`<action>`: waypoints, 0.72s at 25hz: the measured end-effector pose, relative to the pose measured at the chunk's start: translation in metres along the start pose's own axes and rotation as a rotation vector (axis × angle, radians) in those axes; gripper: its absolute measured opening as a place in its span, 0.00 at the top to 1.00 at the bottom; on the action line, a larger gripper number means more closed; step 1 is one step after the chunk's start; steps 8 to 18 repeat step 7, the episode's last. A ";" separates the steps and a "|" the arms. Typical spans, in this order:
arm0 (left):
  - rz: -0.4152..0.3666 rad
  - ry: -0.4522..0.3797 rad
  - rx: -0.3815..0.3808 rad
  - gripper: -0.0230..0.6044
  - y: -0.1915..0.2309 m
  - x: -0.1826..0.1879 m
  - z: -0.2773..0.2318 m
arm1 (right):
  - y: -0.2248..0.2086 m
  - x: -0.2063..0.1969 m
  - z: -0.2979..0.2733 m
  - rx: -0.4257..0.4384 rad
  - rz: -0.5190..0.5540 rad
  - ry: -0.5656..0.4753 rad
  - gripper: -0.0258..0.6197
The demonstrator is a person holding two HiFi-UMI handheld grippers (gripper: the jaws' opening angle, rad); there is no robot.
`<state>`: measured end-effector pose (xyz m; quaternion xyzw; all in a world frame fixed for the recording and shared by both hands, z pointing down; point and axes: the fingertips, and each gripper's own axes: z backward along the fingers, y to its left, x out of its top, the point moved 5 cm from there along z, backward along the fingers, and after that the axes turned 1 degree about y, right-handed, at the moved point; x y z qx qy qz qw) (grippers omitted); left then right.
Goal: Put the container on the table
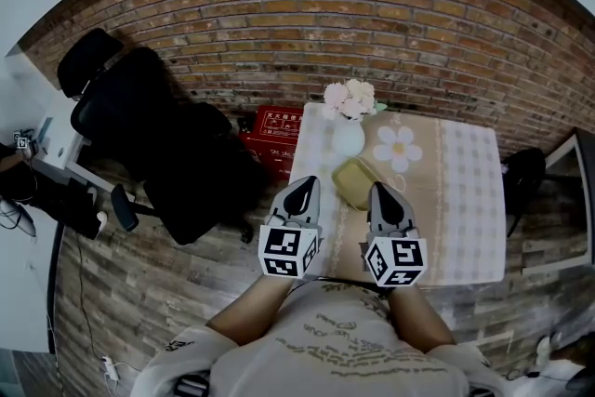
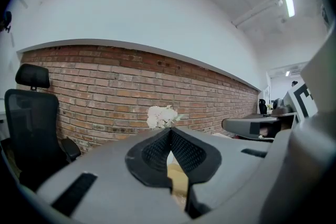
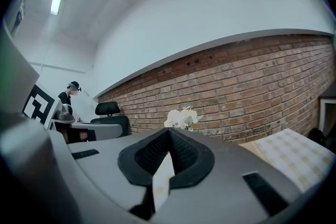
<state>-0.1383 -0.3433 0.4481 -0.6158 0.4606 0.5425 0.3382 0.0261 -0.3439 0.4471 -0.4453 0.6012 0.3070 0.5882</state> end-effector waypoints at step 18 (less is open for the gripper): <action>-0.002 0.013 -0.012 0.96 -0.007 -0.004 0.000 | -0.001 -0.006 0.006 -0.003 0.001 0.014 0.96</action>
